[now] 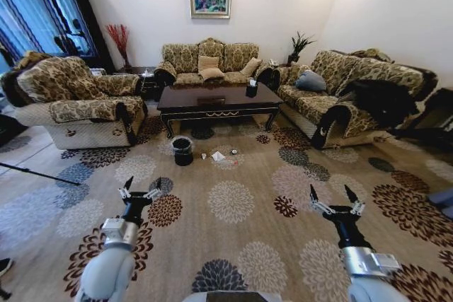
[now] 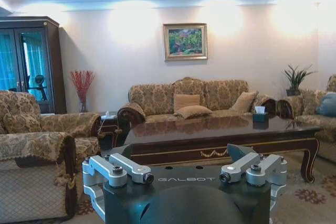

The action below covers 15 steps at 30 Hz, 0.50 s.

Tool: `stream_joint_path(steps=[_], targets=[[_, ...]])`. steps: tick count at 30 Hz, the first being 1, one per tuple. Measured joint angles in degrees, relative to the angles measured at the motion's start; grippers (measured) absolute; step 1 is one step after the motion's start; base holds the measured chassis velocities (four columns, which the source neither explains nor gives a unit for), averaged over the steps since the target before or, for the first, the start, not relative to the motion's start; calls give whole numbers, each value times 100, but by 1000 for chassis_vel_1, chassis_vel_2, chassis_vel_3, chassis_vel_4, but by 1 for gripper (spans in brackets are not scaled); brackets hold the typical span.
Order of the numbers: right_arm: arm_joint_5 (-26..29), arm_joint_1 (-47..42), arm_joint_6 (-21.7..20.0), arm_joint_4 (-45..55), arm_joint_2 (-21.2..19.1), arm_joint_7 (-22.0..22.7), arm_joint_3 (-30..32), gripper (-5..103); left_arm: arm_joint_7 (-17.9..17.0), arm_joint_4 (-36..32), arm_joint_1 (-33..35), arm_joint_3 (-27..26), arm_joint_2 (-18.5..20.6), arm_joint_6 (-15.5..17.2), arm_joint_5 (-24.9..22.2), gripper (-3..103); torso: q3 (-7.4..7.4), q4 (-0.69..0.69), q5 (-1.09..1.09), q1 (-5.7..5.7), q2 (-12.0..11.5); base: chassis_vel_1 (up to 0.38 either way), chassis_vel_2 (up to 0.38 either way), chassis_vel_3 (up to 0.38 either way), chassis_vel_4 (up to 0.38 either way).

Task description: Move to the front of the table and pick up the trash from the floor, then place it into the trash bin.

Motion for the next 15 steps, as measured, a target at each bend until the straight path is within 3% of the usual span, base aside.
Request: stream_joint_path(steps=[8,15], targets=[[-59,-42,93,-49,102,-204,-147,100,62,129,203,42,-222,-285,215,100,0,0,0,0,0,0,0,0,0],[671,68,-125,-19,-133,144,-674,100,-2,173,486,220,-338,-641,545,100,0,-3,-1,0,0,0,0,0,0]])
